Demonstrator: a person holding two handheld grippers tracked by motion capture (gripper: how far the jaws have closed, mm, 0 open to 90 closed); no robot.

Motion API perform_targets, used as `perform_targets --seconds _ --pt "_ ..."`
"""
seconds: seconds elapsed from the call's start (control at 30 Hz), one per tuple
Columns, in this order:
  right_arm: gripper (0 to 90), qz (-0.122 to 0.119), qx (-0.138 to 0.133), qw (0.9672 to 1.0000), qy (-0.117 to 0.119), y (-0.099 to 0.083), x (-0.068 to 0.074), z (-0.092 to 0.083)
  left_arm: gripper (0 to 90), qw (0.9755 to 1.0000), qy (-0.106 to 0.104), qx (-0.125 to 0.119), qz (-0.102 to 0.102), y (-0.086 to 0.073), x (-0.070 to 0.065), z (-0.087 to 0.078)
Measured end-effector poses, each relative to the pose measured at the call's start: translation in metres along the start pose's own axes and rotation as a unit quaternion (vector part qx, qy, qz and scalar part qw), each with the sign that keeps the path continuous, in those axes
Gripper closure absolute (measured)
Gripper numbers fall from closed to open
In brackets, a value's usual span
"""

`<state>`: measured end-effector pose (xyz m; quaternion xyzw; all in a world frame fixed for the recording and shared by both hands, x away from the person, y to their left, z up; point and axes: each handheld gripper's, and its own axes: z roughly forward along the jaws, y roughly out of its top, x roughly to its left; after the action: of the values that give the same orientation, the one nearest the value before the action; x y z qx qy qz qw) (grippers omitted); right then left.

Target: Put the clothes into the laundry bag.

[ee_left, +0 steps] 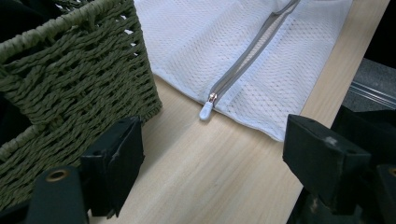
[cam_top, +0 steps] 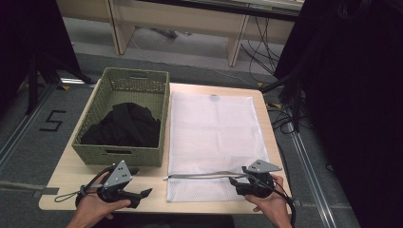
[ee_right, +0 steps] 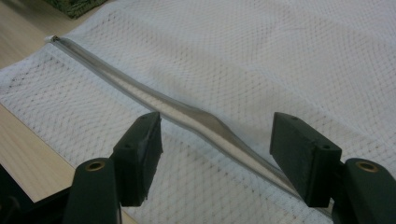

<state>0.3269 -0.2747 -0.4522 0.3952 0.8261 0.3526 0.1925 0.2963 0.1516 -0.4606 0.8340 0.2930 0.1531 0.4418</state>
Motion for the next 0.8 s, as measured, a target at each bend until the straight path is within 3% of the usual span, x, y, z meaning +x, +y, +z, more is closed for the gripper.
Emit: perform_targets --seconds 0.03,0.1,0.17,0.2,0.3,0.4,0.43,0.63,0.67,0.77,0.8 --pt "34.6 -0.002 0.003 1.0 0.001 -0.0002 -0.0004 0.0002 19.6 0.9999 0.001 0.009 0.011 0.0001 0.0017 -0.0006" --pt "34.4 0.008 0.006 1.0 0.001 -0.0007 0.0016 0.0007 19.0 0.9999 0.003 0.005 0.013 -0.0002 0.001 -0.0001" --pt "33.8 0.013 0.01 0.9999 0.001 -0.0002 0.002 0.0006 19.0 0.9999 0.004 0.007 0.01 -0.0004 0.0013 -0.0002" --pt "33.1 0.0 0.007 1.0 -0.002 -0.0006 -0.001 0.0017 18.9 1.0 0.002 -0.002 -0.007 -0.0016 0.0003 0.0014" --pt "31.9 -0.005 0.016 0.9999 -0.001 -0.0009 -0.0017 0.0013 18.6 0.9999 -0.002 0.008 0.006 -0.0009 0.0026 0.0" --pt "31.0 0.001 0.02 0.9998 -0.001 -0.0013 -0.0002 0.0016 18.5 0.9999 -0.001 -0.002 -0.011 -0.0017 0.0 0.0015" --pt "30.9 0.008 0.02 0.9998 -0.001 -0.0016 0.0011 0.0015 18.5 1.0 0.002 -0.002 -0.009 -0.0018 -0.0002 0.0015" --pt "27.7 -0.002 0.024 0.9997 -0.002 -0.002 -0.0002 0.0026 18.5 0.9999 0.002 -0.002 -0.01 -0.0018 -0.0002 0.0015" --pt "22.1 -0.024 0.031 0.9992 0.003 -0.0028 0.0001 0.0051 18.5 0.9999 -0.001 0.008 0.008 -0.0008 0.0028 0.0002" --pt "21.8 -0.044 0.043 0.9981 0.001 -0.0034 0.002 0.0065 18.5 1.0 0.004 0.004 0.005 -0.0015 0.0018 0.0011" --pt "20.3 -0.061 0.046 0.9971 0.003 -0.0014 0.0011 0.0087 18.5 1.0 0.001 0.004 -0.004 -0.002 0.0004 0.0025"
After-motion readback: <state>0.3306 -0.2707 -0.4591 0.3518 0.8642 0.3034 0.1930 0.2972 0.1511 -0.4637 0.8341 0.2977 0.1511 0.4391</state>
